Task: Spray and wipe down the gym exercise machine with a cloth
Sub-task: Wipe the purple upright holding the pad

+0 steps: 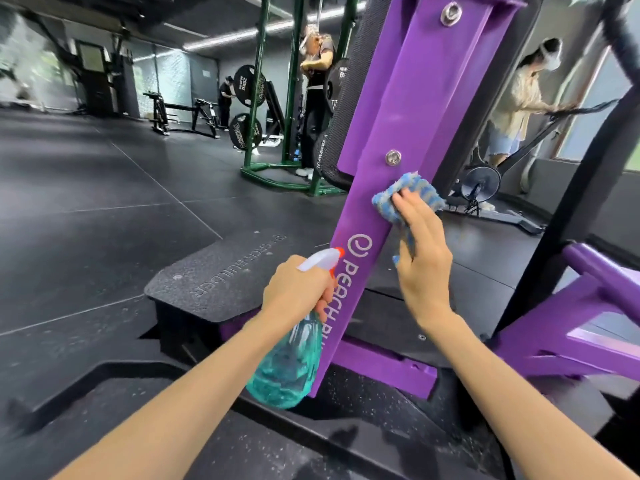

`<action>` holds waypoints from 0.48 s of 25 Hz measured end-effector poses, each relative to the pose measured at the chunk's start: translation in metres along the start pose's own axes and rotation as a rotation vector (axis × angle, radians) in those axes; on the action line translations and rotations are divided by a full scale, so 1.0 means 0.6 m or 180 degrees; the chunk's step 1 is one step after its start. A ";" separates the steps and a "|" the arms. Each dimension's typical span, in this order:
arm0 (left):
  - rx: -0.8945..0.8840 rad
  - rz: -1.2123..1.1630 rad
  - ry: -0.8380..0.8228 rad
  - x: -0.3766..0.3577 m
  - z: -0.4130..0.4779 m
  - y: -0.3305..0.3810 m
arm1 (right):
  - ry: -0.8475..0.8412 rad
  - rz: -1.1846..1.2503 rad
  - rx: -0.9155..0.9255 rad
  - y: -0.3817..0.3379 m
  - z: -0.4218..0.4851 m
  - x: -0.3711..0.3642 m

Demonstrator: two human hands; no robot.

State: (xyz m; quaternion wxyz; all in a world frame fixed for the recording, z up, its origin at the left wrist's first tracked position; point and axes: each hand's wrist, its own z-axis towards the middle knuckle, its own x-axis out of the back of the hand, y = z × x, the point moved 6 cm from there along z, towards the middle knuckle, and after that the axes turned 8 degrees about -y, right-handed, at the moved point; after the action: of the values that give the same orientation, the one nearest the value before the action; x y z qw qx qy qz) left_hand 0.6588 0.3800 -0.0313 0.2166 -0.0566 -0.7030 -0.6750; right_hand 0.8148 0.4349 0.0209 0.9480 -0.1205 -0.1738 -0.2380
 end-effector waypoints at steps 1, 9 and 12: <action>-0.0024 -0.0080 0.0006 -0.004 0.004 -0.009 | -0.0051 -0.0089 0.0189 -0.005 0.012 0.002; 0.0057 -0.0680 0.0430 0.032 0.027 -0.062 | -0.1679 -0.1707 0.1738 -0.001 -0.081 -0.187; 0.0088 -0.0562 0.0512 0.045 0.020 -0.068 | -0.2172 -0.2191 0.2914 -0.009 -0.132 -0.201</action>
State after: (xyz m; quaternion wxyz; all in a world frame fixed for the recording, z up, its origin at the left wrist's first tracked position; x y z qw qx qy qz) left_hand 0.6165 0.3824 -0.0584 0.2128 0.0629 -0.6949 -0.6840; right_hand 0.7338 0.4548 -0.0974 0.6652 0.2880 -0.5761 -0.3778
